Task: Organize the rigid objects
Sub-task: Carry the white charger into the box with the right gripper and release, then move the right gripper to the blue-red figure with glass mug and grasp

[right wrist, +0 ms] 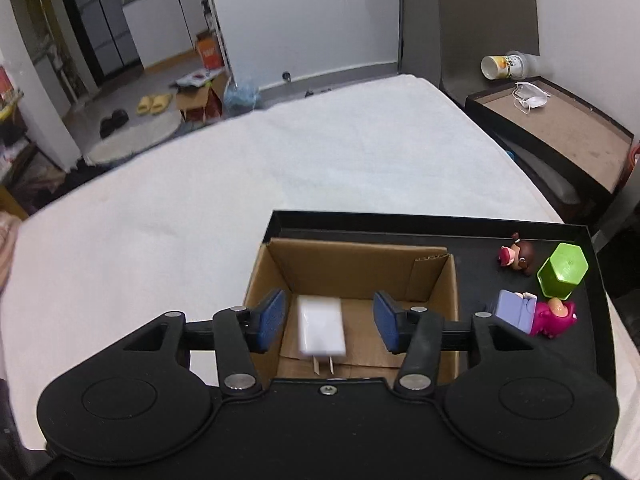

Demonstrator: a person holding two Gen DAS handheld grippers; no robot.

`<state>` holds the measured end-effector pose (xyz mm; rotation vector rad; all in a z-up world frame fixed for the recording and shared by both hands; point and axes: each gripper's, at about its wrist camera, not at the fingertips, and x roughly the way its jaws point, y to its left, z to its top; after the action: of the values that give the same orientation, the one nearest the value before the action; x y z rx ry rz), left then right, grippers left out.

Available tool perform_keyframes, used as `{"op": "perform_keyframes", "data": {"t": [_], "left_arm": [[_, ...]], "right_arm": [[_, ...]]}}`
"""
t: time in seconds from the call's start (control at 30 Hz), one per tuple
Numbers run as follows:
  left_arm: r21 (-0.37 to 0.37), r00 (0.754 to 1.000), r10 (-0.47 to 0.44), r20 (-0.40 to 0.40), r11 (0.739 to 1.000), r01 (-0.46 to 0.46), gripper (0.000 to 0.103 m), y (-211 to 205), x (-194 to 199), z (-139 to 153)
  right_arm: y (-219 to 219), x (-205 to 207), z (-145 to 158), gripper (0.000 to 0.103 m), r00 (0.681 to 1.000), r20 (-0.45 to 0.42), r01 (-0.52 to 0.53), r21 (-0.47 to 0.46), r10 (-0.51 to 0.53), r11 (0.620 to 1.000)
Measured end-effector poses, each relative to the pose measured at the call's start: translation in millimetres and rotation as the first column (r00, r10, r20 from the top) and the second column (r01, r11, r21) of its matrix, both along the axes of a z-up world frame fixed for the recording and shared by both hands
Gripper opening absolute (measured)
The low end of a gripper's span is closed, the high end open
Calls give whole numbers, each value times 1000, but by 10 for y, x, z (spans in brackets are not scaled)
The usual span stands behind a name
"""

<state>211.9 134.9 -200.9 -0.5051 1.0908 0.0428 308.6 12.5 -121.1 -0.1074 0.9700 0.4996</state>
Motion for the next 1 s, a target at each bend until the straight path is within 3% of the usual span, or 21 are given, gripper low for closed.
{"op": "perform_keyframes", "data": {"t": [0.4,0.83,1.0], "left_arm": [[6,1000,3,-11,1000,-3,18,-6,28,-17],[24,1000,1,-16,1000,-1,18,-43,48,-14],[37,1000,9,-27,999,-8,18,-71,69,-18]], "right_arm": [[-580,61,46,53,992,-41,117,48,-115,992],[-1314,139,-171,55,972,-73,227,38,-224,973],[-1546,184,-306,67,965,-82,251,33,-247,968]]}}
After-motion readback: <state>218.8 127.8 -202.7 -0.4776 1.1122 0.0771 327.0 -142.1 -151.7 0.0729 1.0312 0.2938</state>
